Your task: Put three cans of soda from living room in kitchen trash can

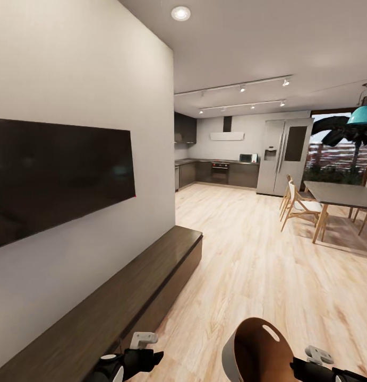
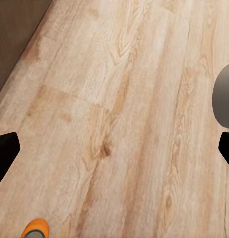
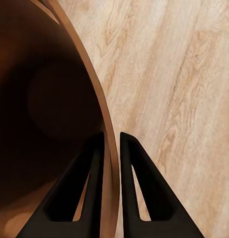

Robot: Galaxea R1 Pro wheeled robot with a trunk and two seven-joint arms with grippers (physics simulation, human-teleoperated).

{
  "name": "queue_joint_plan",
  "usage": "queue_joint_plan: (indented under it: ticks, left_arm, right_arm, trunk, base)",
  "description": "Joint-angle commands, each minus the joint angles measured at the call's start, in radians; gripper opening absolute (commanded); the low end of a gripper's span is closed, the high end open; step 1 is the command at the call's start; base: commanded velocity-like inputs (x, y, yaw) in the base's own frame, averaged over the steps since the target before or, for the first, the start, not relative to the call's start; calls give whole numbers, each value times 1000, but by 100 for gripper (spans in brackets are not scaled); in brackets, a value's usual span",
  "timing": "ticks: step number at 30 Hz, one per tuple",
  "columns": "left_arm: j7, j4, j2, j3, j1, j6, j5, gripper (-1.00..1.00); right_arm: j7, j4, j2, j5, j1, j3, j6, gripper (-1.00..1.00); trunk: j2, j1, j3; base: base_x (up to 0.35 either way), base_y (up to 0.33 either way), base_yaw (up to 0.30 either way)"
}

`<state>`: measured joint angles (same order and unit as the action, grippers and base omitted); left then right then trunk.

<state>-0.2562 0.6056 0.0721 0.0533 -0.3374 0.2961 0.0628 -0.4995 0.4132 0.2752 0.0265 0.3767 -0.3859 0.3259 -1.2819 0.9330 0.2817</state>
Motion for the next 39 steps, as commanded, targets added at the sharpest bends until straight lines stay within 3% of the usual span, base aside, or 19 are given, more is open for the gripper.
queue_joint_plan:
  ticks: [1,17,22,27,29,33,39]
  left_arm:
    - [0,0,0,0,0,0,0,100]
    - [9,-3,2,0,0,0,-5,100]
    - [22,-4,5,-1,0,4,-7,100]
    - [106,-4,7,-2,0,11,-8,100]
    - [126,-4,8,-2,-1,12,-8,100]
    - [128,-26,6,19,-11,34,8,100]
    - [128,-29,6,19,-11,34,8,100]
  right_arm:
    - [-7,1,0,-17,1,-4,4,-100]
    - [10,-5,-2,-14,1,-5,-6,-100]
    - [109,-8,-2,-16,1,-8,-7,-100]
    - [307,-41,-4,-18,1,-5,-10,-100]
    - [331,-52,-4,-18,1,-5,-12,-100]
    - [338,-33,8,46,20,27,6,-100]
    - [337,-25,8,60,20,27,12,-100]
  trunk:
    - [0,0,0]
    - [0,0,0]
    - [0,0,0]
    - [0,0,0]
    - [0,0,0]
    - [0,0,0]
    - [0,0,0]
  base:
    - [1,1,0]
    - [0,0,0]
    - [0,0,0]
    - [0,0,0]
    - [0,0,0]
    - [0,0,0]
    - [0,0,0]
